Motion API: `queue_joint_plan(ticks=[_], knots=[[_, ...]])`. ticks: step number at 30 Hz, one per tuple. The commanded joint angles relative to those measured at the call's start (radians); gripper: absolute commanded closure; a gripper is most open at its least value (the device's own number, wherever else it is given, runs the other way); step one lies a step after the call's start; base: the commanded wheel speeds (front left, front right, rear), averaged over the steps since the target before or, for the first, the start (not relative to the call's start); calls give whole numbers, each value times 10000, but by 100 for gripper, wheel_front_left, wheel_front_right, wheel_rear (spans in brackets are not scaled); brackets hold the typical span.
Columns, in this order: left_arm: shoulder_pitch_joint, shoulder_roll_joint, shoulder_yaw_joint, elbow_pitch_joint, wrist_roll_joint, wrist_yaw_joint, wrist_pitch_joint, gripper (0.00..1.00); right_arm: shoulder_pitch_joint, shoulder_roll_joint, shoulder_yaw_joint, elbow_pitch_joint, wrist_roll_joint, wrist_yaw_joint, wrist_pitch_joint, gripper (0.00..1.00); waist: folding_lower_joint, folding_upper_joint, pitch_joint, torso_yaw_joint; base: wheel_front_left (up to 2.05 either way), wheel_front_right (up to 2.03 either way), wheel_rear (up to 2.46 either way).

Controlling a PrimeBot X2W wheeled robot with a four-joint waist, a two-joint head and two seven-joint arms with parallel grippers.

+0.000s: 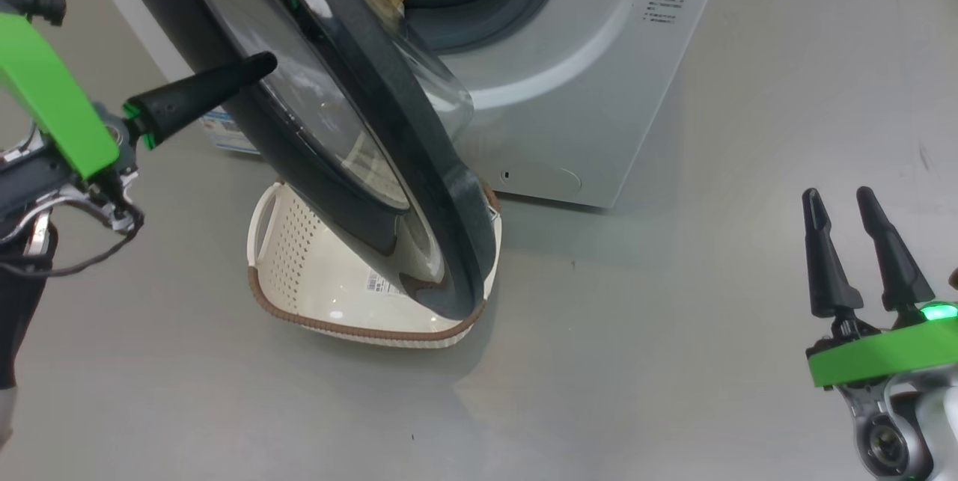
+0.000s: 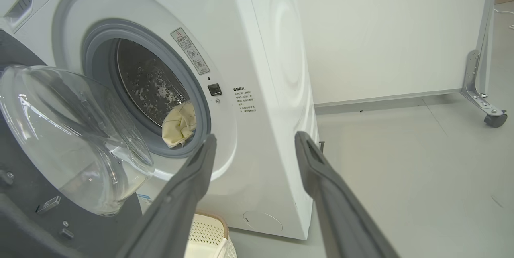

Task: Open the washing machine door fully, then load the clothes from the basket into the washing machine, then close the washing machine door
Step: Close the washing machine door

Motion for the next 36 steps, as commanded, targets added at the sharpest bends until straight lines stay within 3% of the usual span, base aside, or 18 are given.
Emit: queue_joint_plan(ticks=[1, 17, 19, 20, 23, 25, 36], knots=[[-193, 578, 570, -297, -58, -40, -97, 100, -183, -170, 77, -294, -93, 102, -65, 0, 0, 0, -33, 46, 0, 0, 0], [2232, 541, 1166, -454, 17, -40, -1573, 100, 33, -224, 204, -197, -55, 102, -65, 0, 0, 0, -520, 102, 0, 0, 0], [2562, 507, 1208, -408, 111, -40, -1875, 89, 80, -238, 185, -191, -52, 102, -65, 0, 0, 0, -568, 93, 0, 0, 0], [2733, 495, 1214, -381, 152, -40, -2007, 78, 99, -243, 183, -188, -54, 102, -65, 0, 0, 0, -589, 84, 0, 0, 0], [3214, 415, 1267, -249, 231, -40, -2490, 40, 153, -271, 186, -170, -50, 102, -65, 0, 0, 0, -682, 58, 0, 0, 0], [3481, 390, 1290, -169, 348, -40, -2862, 0, 182, -293, 181, -159, -44, 102, -65, 0, 0, 0, -733, 44, 0, 0, 0], [4536, 487, 708, -234, 1415, -40, -5623, 0, 324, -435, 109, -66, -14, 102, -65, 0, 0, 0, -887, -176, 0, 0, 0]])
